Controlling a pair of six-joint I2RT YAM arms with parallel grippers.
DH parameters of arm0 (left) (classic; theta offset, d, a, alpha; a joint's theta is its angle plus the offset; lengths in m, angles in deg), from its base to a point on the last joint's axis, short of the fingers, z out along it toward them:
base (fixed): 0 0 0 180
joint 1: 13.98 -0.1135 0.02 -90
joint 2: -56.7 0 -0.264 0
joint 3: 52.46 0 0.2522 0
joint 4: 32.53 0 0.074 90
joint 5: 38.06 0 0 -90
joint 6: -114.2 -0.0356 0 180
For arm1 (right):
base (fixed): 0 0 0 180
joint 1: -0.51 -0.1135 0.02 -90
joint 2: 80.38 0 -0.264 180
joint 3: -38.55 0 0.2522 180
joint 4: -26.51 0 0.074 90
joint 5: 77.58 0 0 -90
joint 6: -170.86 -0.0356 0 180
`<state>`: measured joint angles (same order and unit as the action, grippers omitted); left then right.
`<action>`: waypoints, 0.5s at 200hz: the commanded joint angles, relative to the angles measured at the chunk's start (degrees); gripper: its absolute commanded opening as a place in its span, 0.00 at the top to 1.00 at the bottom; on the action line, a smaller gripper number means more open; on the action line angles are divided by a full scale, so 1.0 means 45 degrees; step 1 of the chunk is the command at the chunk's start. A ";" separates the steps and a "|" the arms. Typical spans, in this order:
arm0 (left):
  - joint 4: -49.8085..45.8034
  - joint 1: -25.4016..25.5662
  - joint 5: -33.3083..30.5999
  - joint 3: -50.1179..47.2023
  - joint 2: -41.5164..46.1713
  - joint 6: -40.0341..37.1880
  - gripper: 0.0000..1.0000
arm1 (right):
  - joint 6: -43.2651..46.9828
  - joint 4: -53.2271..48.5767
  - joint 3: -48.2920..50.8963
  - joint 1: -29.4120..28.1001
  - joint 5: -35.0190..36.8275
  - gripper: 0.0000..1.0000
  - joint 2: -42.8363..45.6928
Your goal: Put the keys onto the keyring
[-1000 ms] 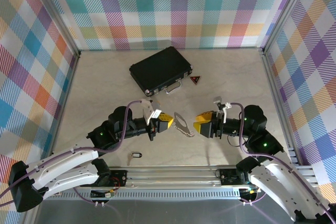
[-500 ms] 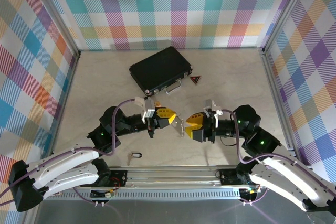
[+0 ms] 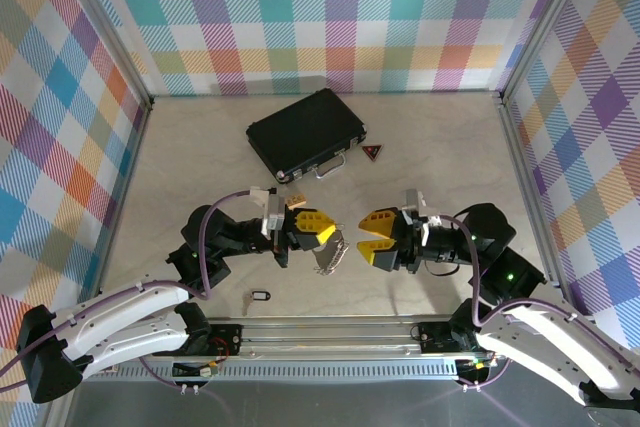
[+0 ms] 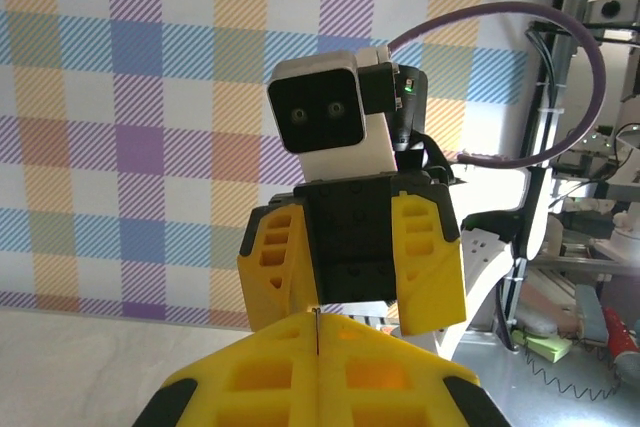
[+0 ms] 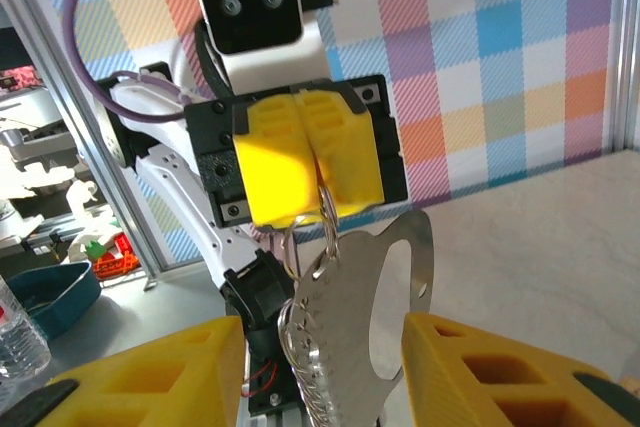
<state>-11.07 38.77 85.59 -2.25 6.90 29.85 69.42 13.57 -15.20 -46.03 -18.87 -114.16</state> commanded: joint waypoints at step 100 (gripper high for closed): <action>0.2027 0.0152 0.1184 -0.0013 -0.0224 0.0941 1.00 | -0.0016 0.2387 0.0050 -0.0345 -0.1055 0.61 -0.0444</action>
<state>-7.59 38.82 89.21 -2.25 5.74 32.60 69.35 20.72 -15.18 -46.95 -21.43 -115.88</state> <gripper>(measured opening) 0.060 0.388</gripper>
